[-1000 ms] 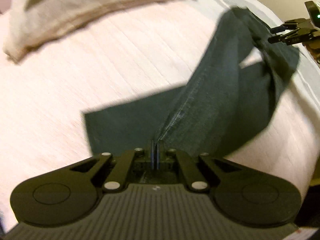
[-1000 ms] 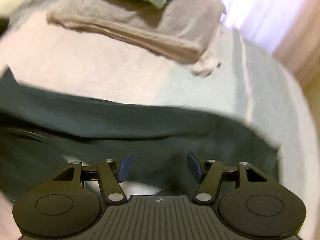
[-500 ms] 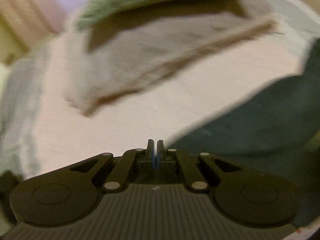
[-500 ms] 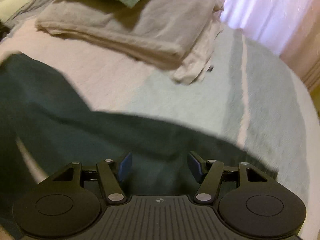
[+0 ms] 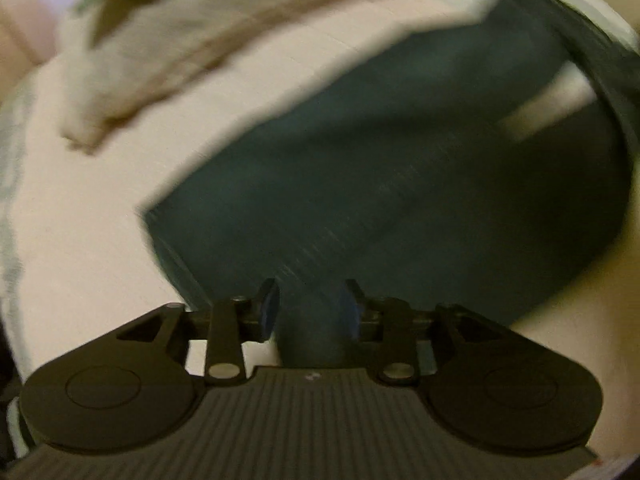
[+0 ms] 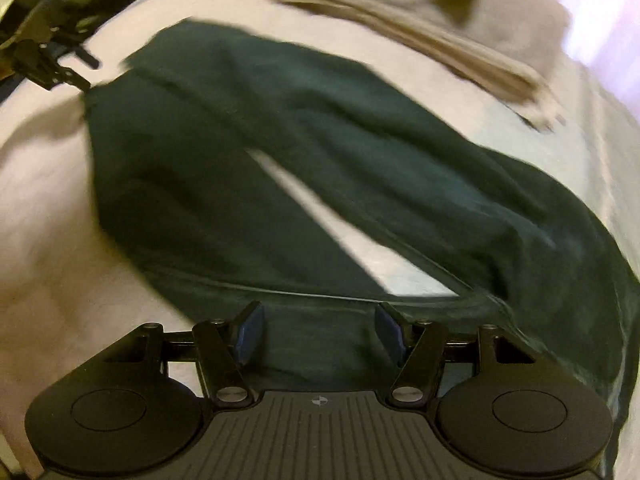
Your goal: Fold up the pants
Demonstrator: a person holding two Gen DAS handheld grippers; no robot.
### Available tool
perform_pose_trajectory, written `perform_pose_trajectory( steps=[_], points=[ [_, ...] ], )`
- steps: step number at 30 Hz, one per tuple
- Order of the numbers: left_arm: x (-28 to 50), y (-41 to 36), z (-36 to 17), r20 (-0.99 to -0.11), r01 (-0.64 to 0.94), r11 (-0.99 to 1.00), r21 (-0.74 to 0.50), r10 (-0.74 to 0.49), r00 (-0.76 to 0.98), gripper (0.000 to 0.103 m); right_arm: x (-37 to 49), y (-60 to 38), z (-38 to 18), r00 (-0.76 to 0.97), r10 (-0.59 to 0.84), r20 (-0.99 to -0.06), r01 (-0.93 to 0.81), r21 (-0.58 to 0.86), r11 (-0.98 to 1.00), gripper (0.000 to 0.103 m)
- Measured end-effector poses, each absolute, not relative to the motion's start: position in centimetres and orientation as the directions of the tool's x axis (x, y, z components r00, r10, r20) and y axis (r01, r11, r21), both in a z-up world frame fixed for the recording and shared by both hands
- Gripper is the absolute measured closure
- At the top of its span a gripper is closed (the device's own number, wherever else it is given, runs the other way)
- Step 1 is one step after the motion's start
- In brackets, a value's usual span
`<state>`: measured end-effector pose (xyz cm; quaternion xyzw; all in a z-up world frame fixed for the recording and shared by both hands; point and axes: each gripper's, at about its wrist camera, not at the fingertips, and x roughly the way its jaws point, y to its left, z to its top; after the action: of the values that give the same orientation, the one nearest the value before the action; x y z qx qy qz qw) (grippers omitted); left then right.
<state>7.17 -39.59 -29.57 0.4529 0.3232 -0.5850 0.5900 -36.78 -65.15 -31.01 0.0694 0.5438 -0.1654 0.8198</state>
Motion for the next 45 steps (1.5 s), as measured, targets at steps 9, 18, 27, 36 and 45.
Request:
perform_pose_trajectory(
  steps=[9, 18, 27, 36, 45],
  points=[
    [1.6, -31.5, -36.8, -0.876, 0.732, -0.543, 0.411, -0.458, 0.151, 0.046, -32.9, -57.0, -35.8, 0.306, -0.295, -0.905, -0.190, -0.362, 0.913, 0.044],
    [2.0, -32.1, -39.3, -0.805, 0.511, -0.645, 0.568, -0.565, 0.180, 0.099, -32.7, -55.1, -37.7, 0.312, -0.312, -0.897, -0.426, -0.426, 0.798, 0.084],
    [-0.1, -30.4, -30.2, -0.836, 0.707, -0.520, 0.479, -0.516, 0.187, 0.102, -35.0, -56.4, -30.3, 0.360, -0.249, -0.899, -0.291, -0.361, 0.886, 0.103],
    [-3.1, -27.0, -15.5, -0.955, 0.963, -0.249, -0.105, -0.245, -0.167, 0.102, -35.9, -62.1, -16.6, 0.477, -0.201, -0.856, -0.107, -0.283, 0.953, 0.103],
    [0.2, -30.3, -24.5, -0.994, 0.991, -0.123, -0.059, -0.082, -0.070, 0.091, -36.0, -61.5, -27.5, 0.382, -0.181, -0.906, -0.192, -0.270, 0.944, 0.034]
  ],
)
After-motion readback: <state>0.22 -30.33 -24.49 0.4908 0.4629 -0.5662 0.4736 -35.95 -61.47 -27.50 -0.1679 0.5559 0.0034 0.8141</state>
